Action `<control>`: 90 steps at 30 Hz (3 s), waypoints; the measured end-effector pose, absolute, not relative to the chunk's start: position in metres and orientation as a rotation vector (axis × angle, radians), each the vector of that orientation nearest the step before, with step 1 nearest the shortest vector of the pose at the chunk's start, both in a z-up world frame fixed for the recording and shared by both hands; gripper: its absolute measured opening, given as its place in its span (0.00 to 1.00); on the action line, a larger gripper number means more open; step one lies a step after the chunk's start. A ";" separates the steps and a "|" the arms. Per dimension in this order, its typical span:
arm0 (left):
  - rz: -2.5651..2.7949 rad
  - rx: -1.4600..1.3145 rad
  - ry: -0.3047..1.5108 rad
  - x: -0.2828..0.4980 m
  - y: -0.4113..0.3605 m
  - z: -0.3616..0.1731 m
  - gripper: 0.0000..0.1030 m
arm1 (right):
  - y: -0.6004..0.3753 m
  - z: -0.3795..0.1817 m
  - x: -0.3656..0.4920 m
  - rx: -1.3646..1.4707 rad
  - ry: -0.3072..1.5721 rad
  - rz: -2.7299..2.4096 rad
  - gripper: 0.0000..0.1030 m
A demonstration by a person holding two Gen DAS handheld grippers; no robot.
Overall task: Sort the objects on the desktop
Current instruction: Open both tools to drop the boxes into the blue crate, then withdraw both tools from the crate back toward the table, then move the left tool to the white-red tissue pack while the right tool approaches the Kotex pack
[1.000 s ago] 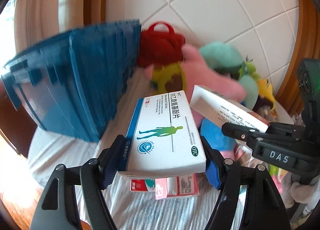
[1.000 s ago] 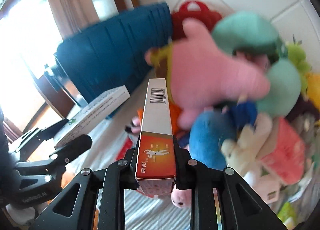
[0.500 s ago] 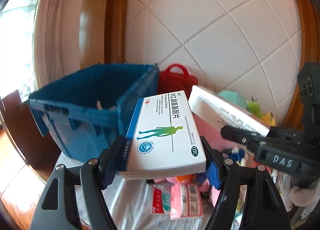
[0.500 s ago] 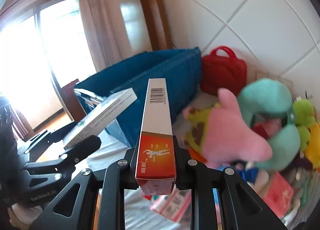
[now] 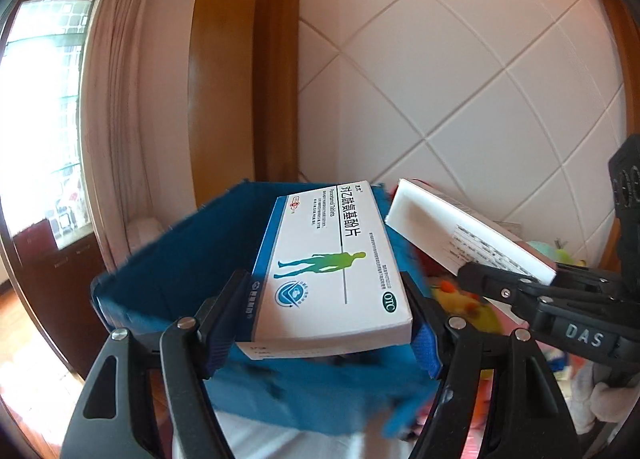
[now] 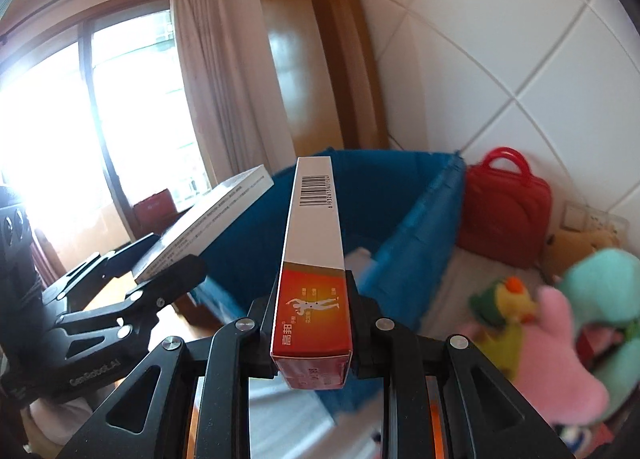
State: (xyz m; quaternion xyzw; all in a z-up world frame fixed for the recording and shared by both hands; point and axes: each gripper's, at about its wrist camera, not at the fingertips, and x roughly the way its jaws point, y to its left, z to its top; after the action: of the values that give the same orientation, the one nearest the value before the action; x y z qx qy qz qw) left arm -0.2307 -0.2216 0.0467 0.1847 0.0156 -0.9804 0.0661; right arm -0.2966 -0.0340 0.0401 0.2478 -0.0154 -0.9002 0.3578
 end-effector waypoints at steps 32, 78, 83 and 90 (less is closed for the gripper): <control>-2.901 0.838 0.098 -0.331 -0.345 -0.008 0.98 | -0.153 0.005 -0.373 0.818 -0.007 -2.478 0.75; -3.111 0.881 0.051 -0.240 -0.063 -0.033 0.99 | 0.131 -0.035 -0.252 0.893 -0.094 -2.712 1.00; -3.114 0.977 0.043 -0.223 -0.001 -0.065 0.99 | 0.196 -0.062 -0.228 0.952 -0.076 -2.735 1.00; -3.057 1.211 -0.016 -0.211 0.041 -0.120 0.99 | 0.265 -0.116 -0.200 1.144 -0.142 -2.742 1.00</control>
State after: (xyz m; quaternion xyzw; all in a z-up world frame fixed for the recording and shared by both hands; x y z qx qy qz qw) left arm -0.2108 0.0409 -0.1201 0.3673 -0.0048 -0.9272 -0.0733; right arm -0.1998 0.2650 -0.1159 0.3834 -0.0476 -0.9186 0.0835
